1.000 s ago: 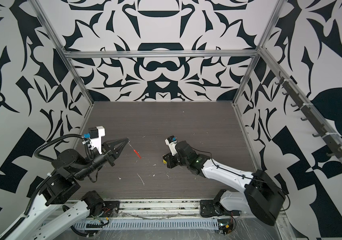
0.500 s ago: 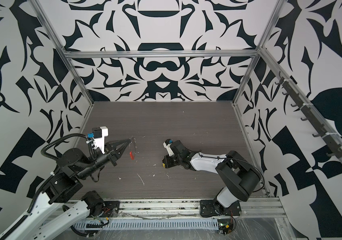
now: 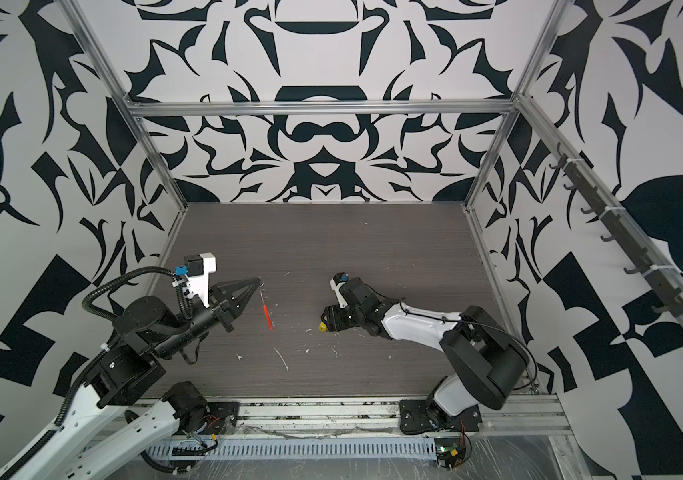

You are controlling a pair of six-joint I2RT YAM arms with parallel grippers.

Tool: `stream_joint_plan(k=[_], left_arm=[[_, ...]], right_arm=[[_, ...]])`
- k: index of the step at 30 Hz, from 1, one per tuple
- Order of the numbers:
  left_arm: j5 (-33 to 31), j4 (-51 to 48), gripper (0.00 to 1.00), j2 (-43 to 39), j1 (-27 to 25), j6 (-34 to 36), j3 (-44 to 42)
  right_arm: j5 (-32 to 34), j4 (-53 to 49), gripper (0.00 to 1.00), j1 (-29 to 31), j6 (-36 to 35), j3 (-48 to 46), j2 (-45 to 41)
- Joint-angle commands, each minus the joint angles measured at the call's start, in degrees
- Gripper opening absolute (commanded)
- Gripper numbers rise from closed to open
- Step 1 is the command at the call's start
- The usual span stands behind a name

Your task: Remove the keys from the keyring

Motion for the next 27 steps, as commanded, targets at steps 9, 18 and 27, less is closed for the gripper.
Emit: stream_joint_plan(k=[9, 18, 27], left_arm=[[0.51, 0.43, 0.00, -0.38, -0.10, 0.07, 0.67], [-3.90, -0.67, 0.00, 1.66, -0.10, -3.14, 1.78], [-5.32, -0.17, 0.00, 4.35, -0.10, -5.94, 2.39]], right_arm=[[-11.70, 5.03, 0.65, 0.30, -4.99, 3.71, -21.50], [-7.87, 4.46, 0.70, 12.46, -14.42, 12.81, -22.90], [6.65, 2.34, 0.72, 19.35, -21.13, 22.66, -12.87]])
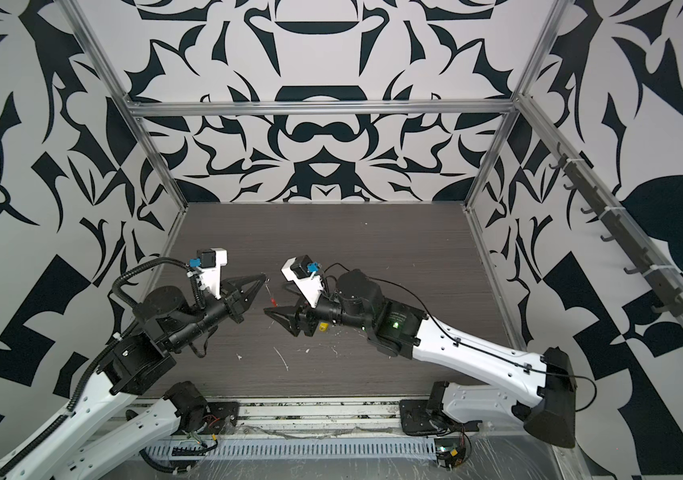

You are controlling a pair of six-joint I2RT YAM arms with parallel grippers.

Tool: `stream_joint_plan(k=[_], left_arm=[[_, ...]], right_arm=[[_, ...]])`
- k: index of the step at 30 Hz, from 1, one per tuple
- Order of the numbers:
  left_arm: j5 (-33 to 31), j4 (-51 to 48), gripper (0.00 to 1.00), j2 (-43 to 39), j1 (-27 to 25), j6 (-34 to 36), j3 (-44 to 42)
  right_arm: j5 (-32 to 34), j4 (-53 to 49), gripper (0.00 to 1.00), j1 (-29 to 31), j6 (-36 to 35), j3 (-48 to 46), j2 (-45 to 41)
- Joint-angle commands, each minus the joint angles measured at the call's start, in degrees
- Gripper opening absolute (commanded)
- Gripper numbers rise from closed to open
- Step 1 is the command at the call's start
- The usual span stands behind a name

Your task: Remove the keys from the keyring

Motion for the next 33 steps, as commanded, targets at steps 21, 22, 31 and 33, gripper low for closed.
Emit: stream_joint_plan(k=[21, 22, 31, 33], left_arm=[[-2.26, 1.76, 0.52, -1.77, -0.10, -3.52, 1.36], [-2.94, 1.51, 0.56, -2.19, -0.10, -3.65, 1.30], [-6.14, 0.42, 0.99, -8.65, -0.12, -1.58, 1.31], [-5.90, 0.73, 0.99, -9.36, -0.10, -1.38, 0.87]], right_arm=[[4.58, -0.44, 0.00, 0.06, 0.49, 2.47, 7.58], [4.46, -0.25, 0.00, -0.36, 0.87, 2.18, 7.53], [-12.84, 1.48, 0.00, -12.31, 14.10, -2.10, 12.48], [-19.49, 1.64, 0.00, -14.68, 17.02, -1.96, 16.49]])
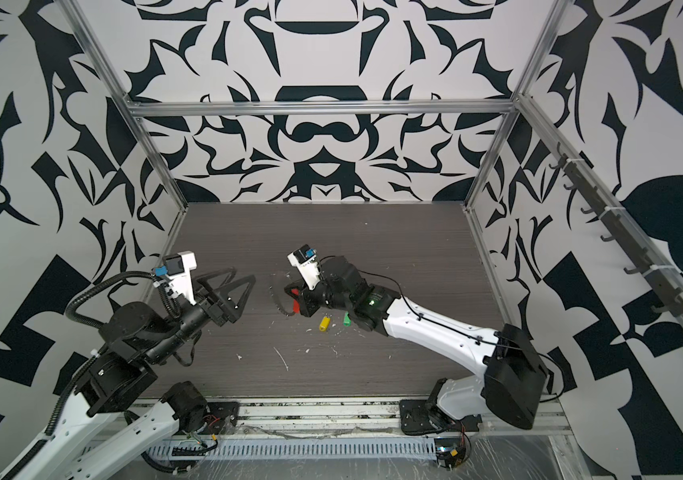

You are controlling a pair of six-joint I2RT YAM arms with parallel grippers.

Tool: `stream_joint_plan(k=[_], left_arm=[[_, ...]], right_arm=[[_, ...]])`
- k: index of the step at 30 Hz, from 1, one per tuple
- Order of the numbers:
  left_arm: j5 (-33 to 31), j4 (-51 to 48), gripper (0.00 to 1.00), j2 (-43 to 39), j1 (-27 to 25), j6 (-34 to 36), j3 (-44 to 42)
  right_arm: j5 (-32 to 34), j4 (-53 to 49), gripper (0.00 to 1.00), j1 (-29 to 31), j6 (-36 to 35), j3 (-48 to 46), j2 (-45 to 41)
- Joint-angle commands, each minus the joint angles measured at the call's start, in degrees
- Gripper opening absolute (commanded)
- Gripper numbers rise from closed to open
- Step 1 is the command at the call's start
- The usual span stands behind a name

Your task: Remove the keys from the keyring

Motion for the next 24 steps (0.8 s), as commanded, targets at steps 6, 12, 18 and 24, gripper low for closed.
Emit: stream_joint_plan(k=[6, 12, 18, 24], left_arm=[[-0.64, 1.85, 0.99, -1.21, -0.10, 0.57, -0.90], [-0.65, 0.85, 0.99, -1.29, -0.11, 0.57, -0.96], [-0.96, 0.67, 0.99, -1.05, -0.10, 0.56, -1.27], [-1.44, 0.80, 0.99, -0.29, -0.10, 0.49, -1.36]], right_arm=[[-19.25, 4.06, 0.00, -3.35, 10.78, 1.62, 15.73], [-15.50, 0.28, 0.03, -3.57, 10.50, 2.84, 22.19], [-3.27, -5.06, 0.60, -3.53, 8.02, 2.85, 19.51], [10.02, -5.40, 0.81, -3.55, 6.14, -0.42, 9.52]])
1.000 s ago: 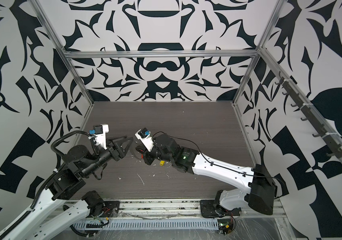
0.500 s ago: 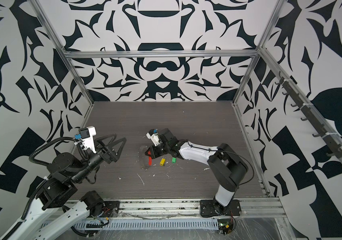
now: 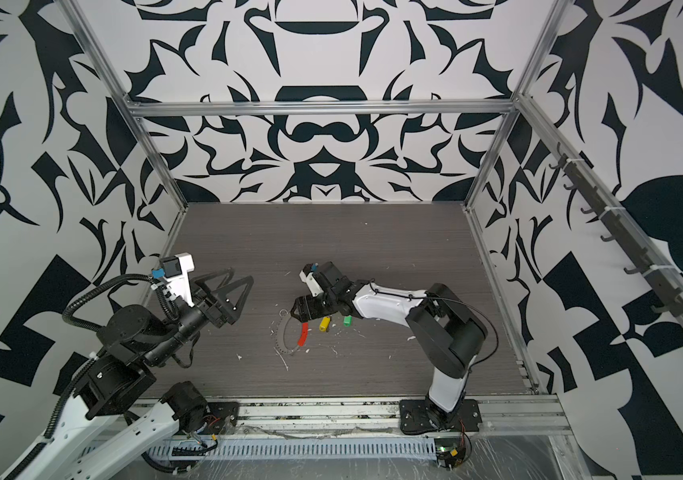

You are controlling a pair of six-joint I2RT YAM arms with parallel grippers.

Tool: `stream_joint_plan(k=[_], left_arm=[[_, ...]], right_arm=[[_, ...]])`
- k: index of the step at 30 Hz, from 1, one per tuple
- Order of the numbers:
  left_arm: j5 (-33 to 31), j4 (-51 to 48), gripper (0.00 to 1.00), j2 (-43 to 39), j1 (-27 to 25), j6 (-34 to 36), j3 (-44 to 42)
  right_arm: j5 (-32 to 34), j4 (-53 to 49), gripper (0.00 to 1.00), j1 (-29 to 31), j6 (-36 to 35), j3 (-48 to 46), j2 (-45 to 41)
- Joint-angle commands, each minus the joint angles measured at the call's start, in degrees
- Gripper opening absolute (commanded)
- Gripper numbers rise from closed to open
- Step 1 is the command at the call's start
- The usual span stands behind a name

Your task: Remove the keys from the keyring

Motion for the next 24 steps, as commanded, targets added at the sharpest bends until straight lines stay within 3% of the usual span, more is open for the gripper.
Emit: stream_joint_plan(k=[1, 7, 16, 18, 22, 24], left_arm=[[-1.31, 0.82, 0.99, 0.27, -0.11, 0.27, -0.60], [-6.39, 1.95, 0.99, 2.50, -0.10, 1.41, -1.51], [-26.49, 9.65, 0.99, 11.58, 0.90, 11.21, -2.89], [-26.55, 8.96, 0.99, 16.06, 4.86, 12.88, -1.21], [-19.38, 5.77, 0.99, 22.89, 17.26, 8.79, 1.08], [-16.14, 8.33, 0.99, 24.75, 24.23, 8.37, -1.37]], right_arm=[[10.67, 1.34, 0.82, 0.00, -2.09, -1.67, -8.80], [20.58, 7.40, 0.82, 0.04, -3.35, -11.03, -24.84], [31.07, 10.78, 0.87, 0.04, -6.83, -21.53, -44.65], [32.18, 10.24, 0.90, 0.03, -7.39, -22.43, -46.92], [36.23, 7.81, 0.92, 0.01, -6.02, -22.84, -49.70], [39.11, 6.05, 0.99, 0.01, -4.45, -22.62, -50.91]])
